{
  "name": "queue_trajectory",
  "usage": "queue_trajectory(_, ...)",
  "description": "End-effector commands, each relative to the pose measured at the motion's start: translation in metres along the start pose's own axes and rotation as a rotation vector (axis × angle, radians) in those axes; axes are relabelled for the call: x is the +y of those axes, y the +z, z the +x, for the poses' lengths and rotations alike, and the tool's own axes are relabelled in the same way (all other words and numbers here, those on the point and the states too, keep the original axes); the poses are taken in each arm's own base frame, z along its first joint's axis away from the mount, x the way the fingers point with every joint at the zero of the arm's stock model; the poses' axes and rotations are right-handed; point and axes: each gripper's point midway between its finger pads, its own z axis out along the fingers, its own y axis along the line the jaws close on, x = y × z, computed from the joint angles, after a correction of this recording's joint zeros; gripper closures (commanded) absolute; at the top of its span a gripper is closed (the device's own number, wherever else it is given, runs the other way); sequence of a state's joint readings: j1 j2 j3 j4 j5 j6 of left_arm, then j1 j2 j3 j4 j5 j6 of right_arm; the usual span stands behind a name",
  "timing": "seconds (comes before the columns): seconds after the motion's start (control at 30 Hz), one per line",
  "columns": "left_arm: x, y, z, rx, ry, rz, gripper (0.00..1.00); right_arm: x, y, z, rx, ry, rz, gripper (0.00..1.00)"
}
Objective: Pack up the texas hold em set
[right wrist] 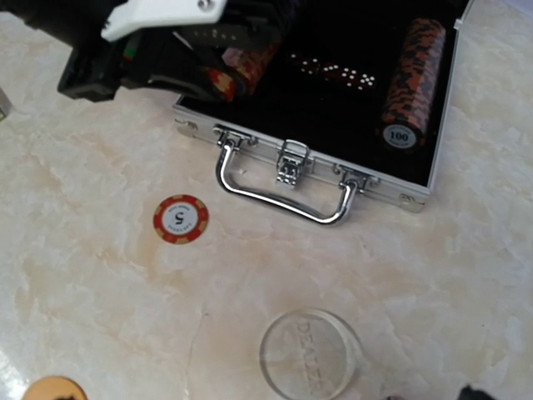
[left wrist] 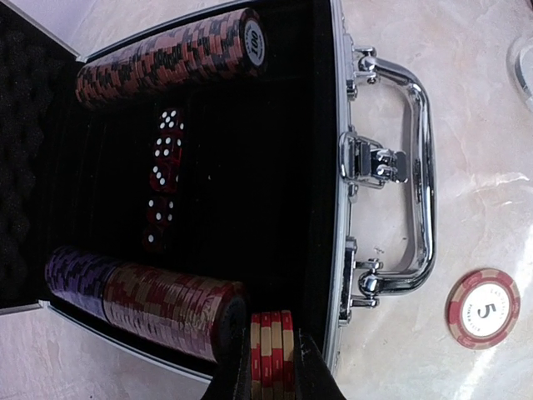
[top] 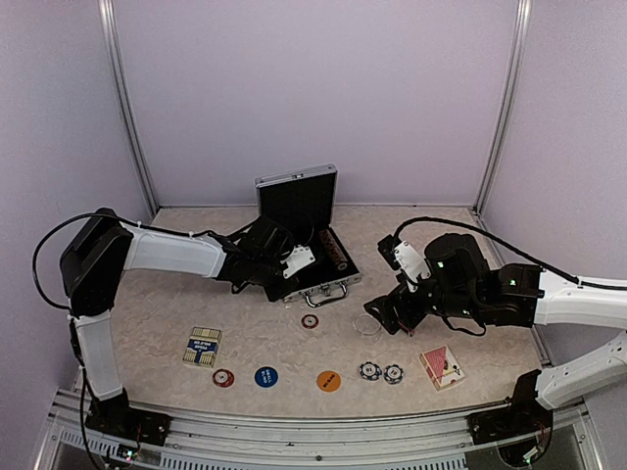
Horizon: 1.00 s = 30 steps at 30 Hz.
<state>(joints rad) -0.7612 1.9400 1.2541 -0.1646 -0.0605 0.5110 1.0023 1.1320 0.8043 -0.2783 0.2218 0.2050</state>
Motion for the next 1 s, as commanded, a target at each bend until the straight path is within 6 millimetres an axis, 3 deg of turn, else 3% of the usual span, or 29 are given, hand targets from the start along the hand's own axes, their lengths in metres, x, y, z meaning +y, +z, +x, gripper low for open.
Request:
queue_trajectory(0.0, 0.018, 0.002, -0.019, -0.049, 0.008, -0.081, 0.98, -0.002, 0.000, -0.003, -0.022, 0.027, -0.004, 0.00)
queue_trajectory(0.37, 0.020, 0.011, -0.017, -0.038, -0.003, -0.100, 0.83, -0.002, -0.002, -0.004, -0.029, 0.029, -0.006, 0.00)
queue_trajectory(0.63, 0.025, 0.013, -0.014, -0.024, -0.012, -0.131, 0.66, -0.002, -0.003, -0.009, -0.036, 0.033, -0.011, 0.00)
queue_trajectory(0.97, 0.046, 0.002, -0.009, -0.004, -0.025, -0.252, 0.59, -0.001, -0.003, -0.012, -0.040, 0.035, -0.019, 0.00)
